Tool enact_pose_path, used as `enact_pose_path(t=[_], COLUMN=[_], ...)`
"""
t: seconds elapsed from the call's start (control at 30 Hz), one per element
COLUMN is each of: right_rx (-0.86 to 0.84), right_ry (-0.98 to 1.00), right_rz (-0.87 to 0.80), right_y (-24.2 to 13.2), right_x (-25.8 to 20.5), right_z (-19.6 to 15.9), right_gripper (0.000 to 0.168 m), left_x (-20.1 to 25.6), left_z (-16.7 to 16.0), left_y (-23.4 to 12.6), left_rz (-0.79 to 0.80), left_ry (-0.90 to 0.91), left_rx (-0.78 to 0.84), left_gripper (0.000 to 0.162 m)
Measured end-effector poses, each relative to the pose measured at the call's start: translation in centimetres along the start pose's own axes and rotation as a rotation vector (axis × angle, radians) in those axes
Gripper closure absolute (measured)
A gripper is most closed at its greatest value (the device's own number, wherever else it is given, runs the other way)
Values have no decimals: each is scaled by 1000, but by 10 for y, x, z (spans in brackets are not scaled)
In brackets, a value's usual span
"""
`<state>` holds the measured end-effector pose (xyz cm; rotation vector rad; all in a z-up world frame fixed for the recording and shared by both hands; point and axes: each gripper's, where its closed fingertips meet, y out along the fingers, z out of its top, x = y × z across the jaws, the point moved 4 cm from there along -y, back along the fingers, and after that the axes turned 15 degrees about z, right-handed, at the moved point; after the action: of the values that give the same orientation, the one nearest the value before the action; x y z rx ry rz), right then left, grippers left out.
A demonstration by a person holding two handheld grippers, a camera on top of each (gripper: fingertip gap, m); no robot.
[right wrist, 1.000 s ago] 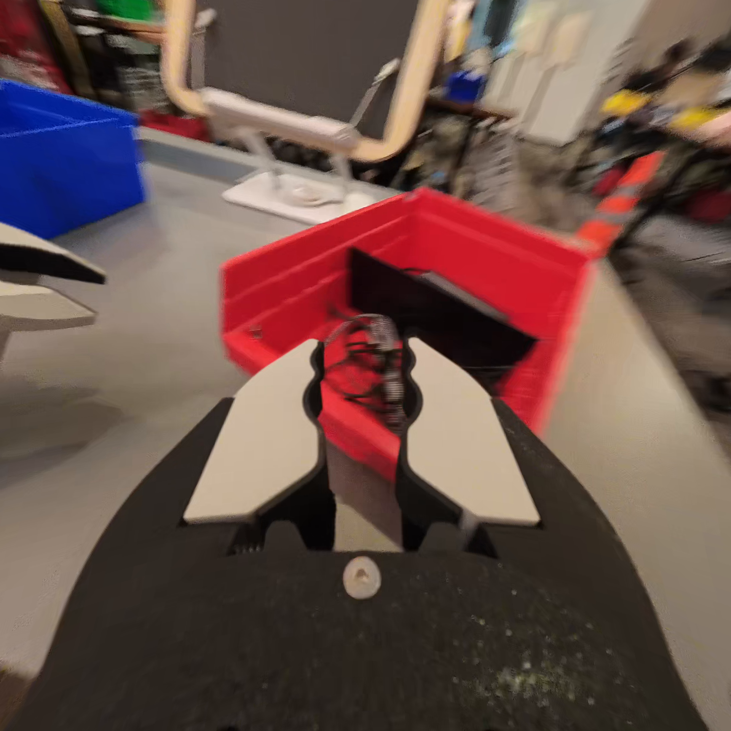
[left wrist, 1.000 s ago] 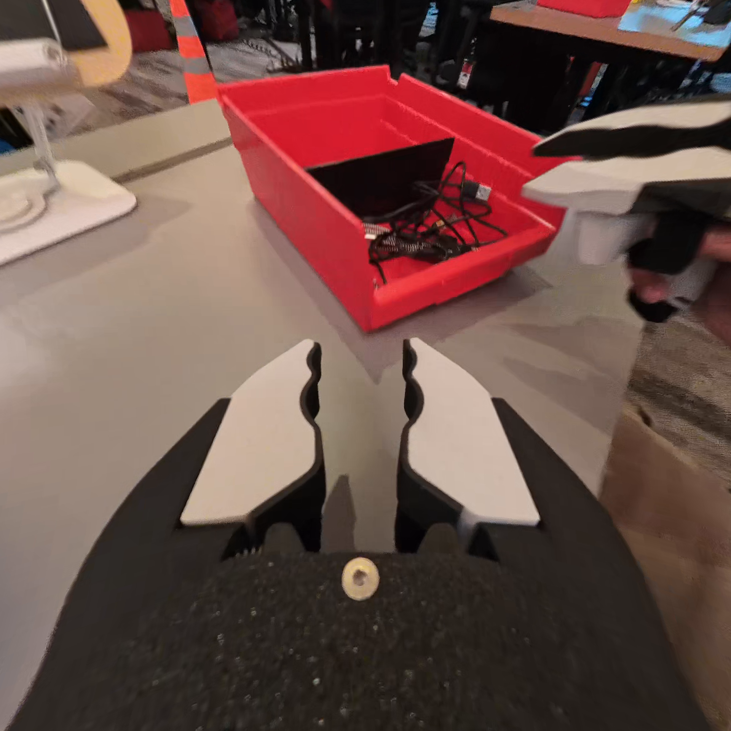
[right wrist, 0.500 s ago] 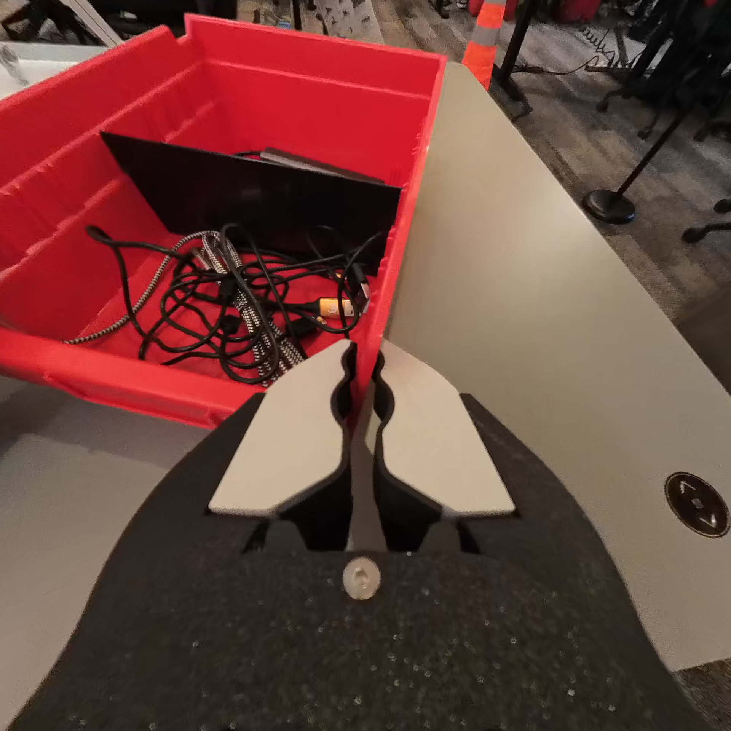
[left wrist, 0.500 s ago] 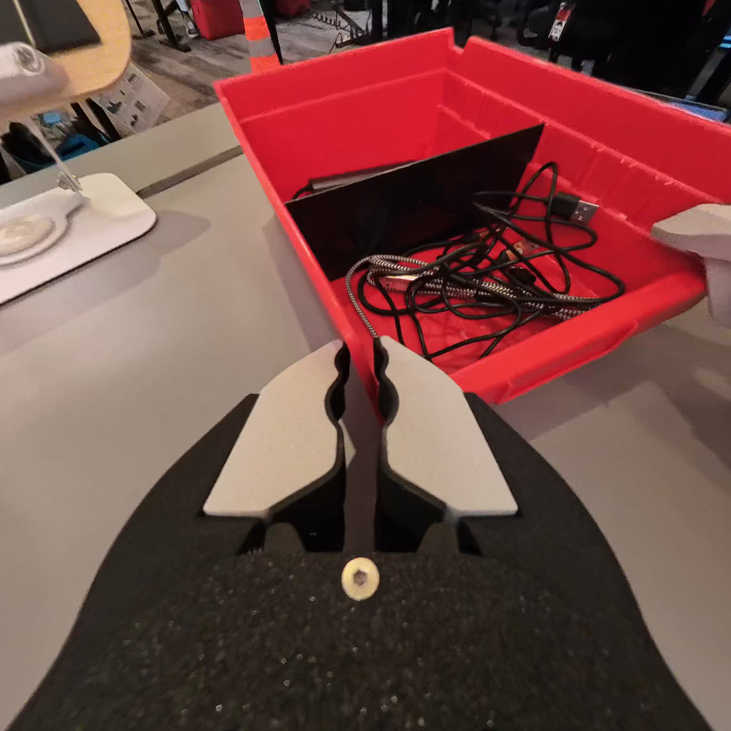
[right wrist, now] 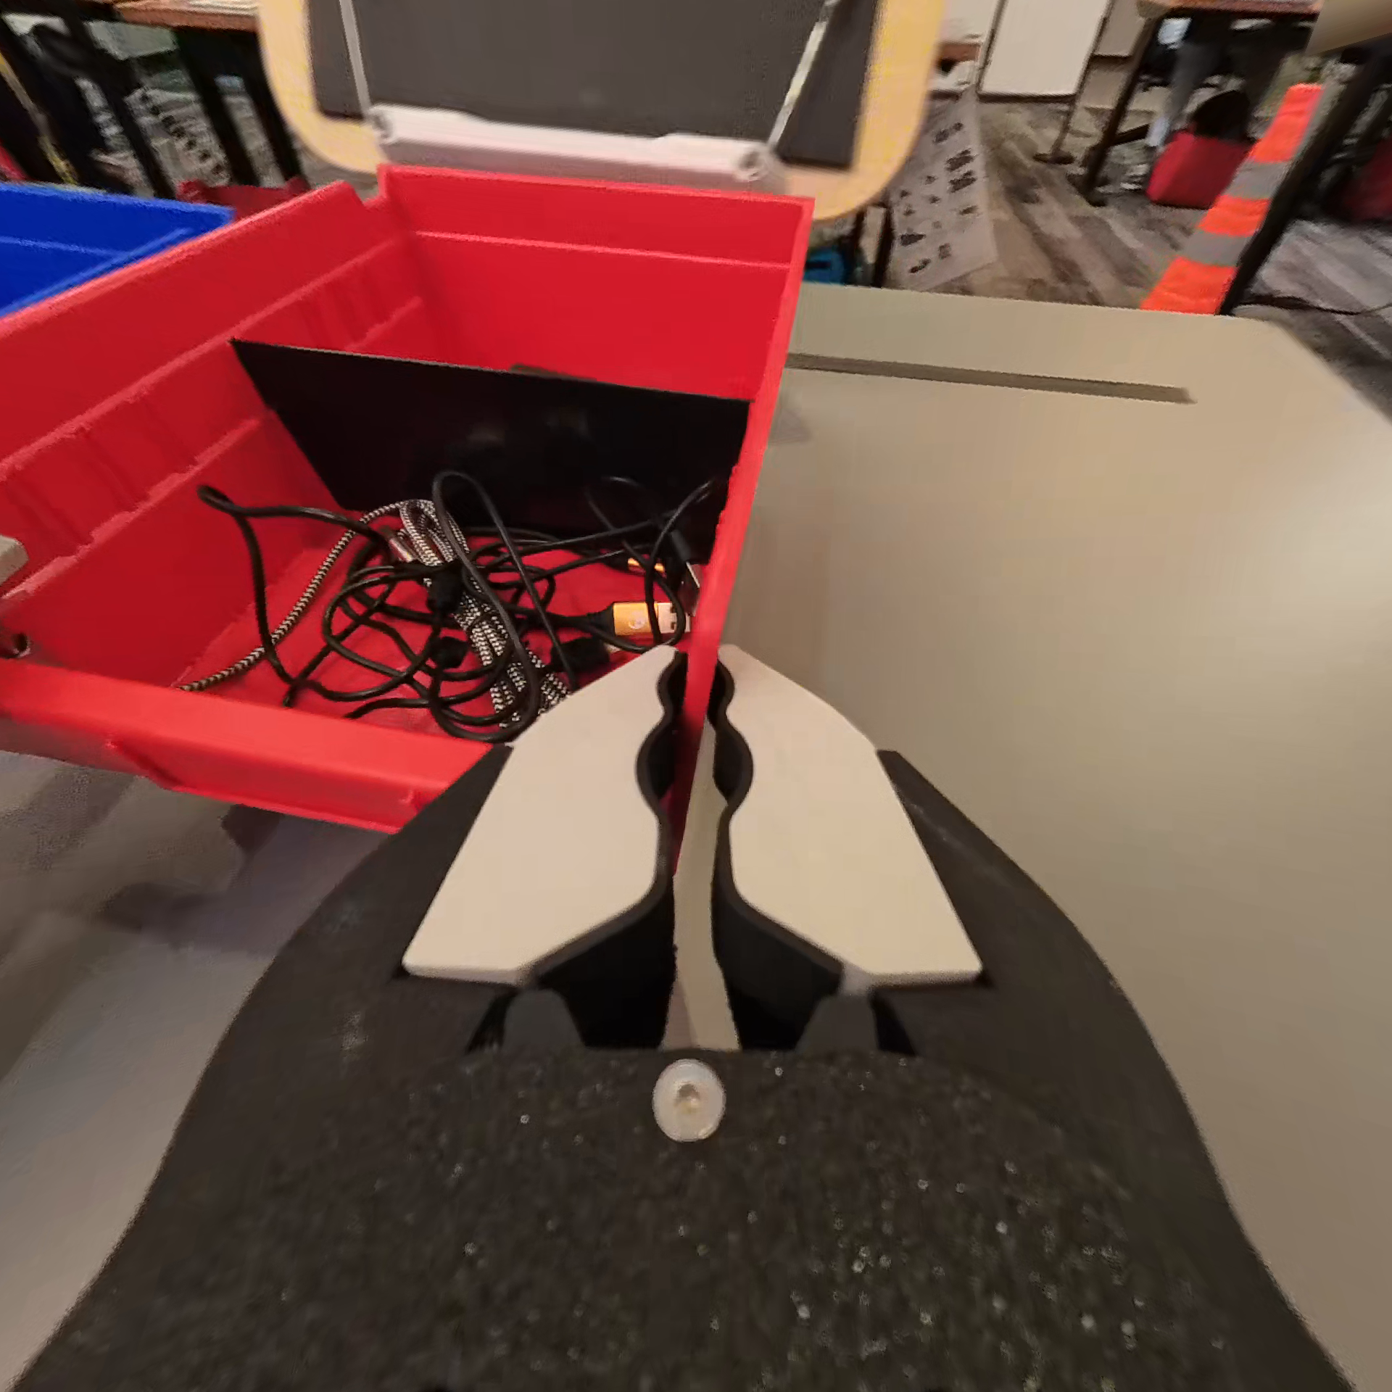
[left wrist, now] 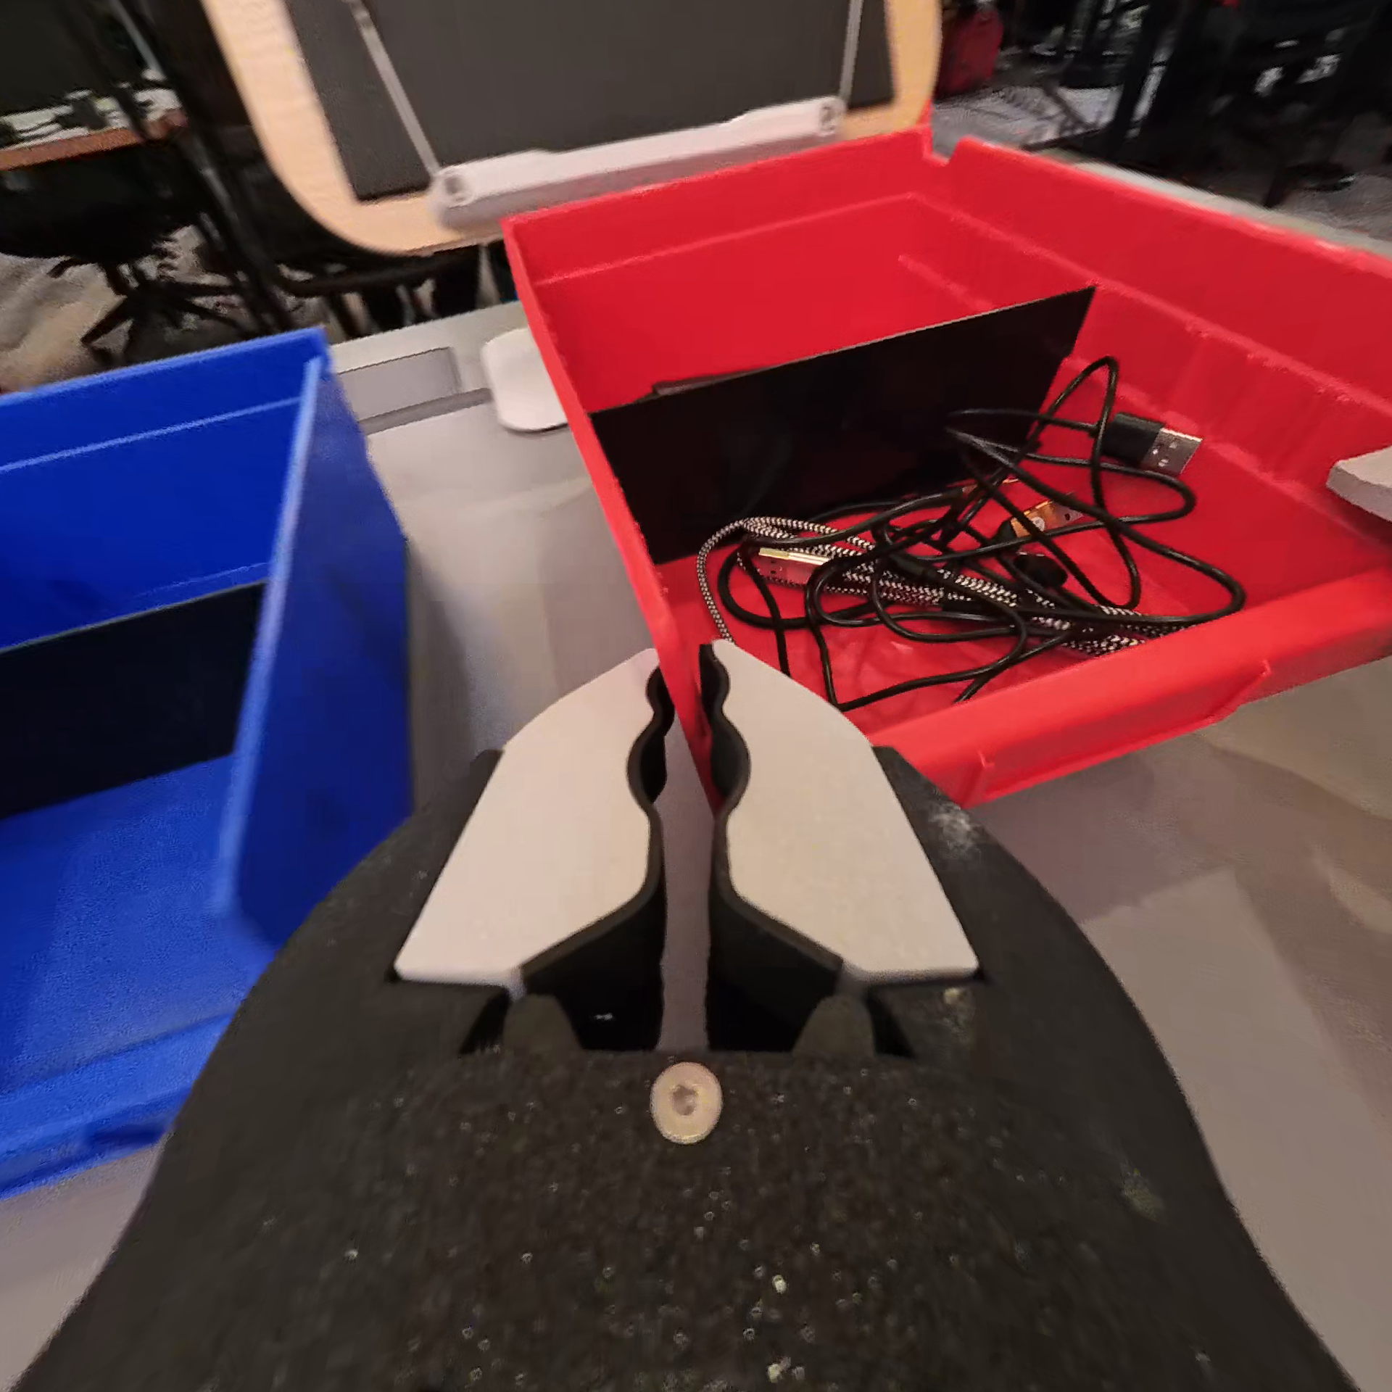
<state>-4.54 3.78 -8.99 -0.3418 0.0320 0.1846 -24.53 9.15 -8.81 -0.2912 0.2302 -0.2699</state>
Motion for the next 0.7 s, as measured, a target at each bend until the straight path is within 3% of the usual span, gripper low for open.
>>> enact_pose_path(t=[0.3, 0.5, 0.6, 0.7], right_rx=[-122, -73, -47, -10], right_ry=[-74, -111, -170, -196], right_rz=[138, 303, 301, 286], right_y=[34, 15, -4, -14], right_x=[-24, -20, -14, -9], right_z=[-19, -20, -21, -19], right_gripper=[162, 155, 151, 155], left_x=[-29, -29, -62, -138], left_z=[-30, -18, -14, -33], left_y=[7, -22, -56, -74], left_rz=[49, -45, -27, 141], left_ry=[-9, -16, -113, -197], left_rx=[-75, -38, -31, -110], left_gripper=[154, 140, 140, 137])
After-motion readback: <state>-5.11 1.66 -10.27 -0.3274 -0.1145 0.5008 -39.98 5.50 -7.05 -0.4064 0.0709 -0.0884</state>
